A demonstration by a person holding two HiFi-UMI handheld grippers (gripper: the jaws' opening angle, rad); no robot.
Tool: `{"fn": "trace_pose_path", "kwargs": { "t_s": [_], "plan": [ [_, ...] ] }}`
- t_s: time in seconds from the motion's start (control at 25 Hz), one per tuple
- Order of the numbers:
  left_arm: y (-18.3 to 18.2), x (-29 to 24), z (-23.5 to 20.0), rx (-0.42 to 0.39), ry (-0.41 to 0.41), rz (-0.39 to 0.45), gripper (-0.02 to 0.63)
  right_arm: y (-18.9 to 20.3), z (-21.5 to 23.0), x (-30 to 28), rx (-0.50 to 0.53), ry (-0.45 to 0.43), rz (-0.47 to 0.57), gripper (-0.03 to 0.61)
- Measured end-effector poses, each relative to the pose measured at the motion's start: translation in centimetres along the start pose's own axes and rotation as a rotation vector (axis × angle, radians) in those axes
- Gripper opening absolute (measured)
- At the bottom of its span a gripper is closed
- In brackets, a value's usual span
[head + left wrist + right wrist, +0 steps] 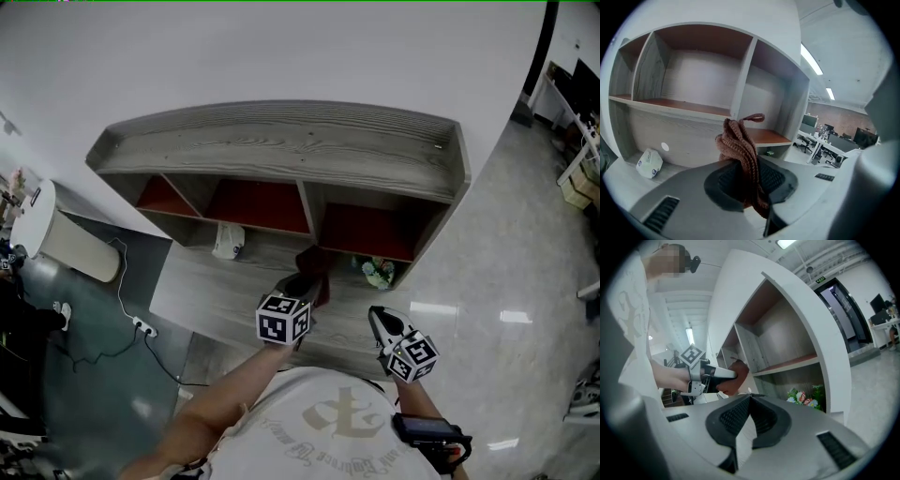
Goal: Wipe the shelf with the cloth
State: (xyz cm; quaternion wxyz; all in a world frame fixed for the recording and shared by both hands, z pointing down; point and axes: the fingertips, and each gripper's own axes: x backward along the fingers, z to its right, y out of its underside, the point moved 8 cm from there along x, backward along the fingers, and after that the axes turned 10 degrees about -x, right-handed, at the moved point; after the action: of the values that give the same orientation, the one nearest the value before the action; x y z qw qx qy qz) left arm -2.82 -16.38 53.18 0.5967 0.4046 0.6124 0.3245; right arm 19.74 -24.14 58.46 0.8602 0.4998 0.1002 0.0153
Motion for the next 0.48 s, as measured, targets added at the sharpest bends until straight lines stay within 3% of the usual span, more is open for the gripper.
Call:
{"fn": "trace_pose_path", "kwargs": {
  "t_s": [0.2, 0.48],
  "plan": [
    [0.8, 2.3, -2.2, 0.033, 0.028, 0.050, 0.077, -0.3, -0.4, -1.5, 0.004, -0.013, -0.009, 0.005],
    [1.0, 4.7, -4.6, 0.020, -0.019, 0.091, 0.077, -0.3, -1.1, -3.4, 0.019, -0.032, -0.032, 0.005]
  ]
}}
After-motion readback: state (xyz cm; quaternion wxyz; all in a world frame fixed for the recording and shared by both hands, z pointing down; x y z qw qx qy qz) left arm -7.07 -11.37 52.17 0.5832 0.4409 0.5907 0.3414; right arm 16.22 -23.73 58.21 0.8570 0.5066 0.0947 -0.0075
